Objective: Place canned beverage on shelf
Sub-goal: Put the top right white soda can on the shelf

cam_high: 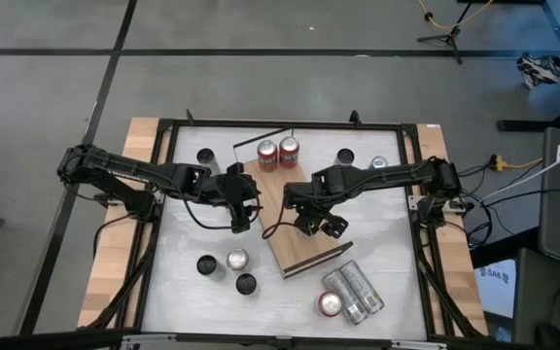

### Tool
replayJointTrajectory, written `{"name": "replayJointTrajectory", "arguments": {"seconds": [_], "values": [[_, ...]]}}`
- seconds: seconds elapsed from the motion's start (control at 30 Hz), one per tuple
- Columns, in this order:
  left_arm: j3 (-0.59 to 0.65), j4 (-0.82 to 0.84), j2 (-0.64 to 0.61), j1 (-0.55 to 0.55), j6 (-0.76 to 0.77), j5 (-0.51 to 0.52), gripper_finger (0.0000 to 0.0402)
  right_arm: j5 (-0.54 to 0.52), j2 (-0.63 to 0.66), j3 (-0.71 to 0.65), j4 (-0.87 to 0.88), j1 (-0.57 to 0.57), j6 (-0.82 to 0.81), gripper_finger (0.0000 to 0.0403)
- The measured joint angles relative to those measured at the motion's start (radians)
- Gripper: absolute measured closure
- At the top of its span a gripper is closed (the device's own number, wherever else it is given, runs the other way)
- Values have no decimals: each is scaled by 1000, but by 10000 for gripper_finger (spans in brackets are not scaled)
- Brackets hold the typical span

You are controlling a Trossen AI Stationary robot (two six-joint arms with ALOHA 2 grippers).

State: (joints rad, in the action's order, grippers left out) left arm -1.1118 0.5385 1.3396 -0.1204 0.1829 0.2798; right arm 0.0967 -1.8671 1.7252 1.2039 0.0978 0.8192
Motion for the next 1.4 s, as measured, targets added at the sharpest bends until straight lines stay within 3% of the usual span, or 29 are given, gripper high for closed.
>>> {"name": "replayJointTrajectory", "arguments": {"seconds": [0.33,1.03,1.4], "values": [[0,8,0,-5,0,-13,210,-17,-18,-2,2,0,-1,17],[0,132,-117,-43,29,26,210,-37,-17,-2,-10,0,-15,19],[0,186,-133,-43,54,26,210,-37,-17,-1,-10,0,-56,117]]}}
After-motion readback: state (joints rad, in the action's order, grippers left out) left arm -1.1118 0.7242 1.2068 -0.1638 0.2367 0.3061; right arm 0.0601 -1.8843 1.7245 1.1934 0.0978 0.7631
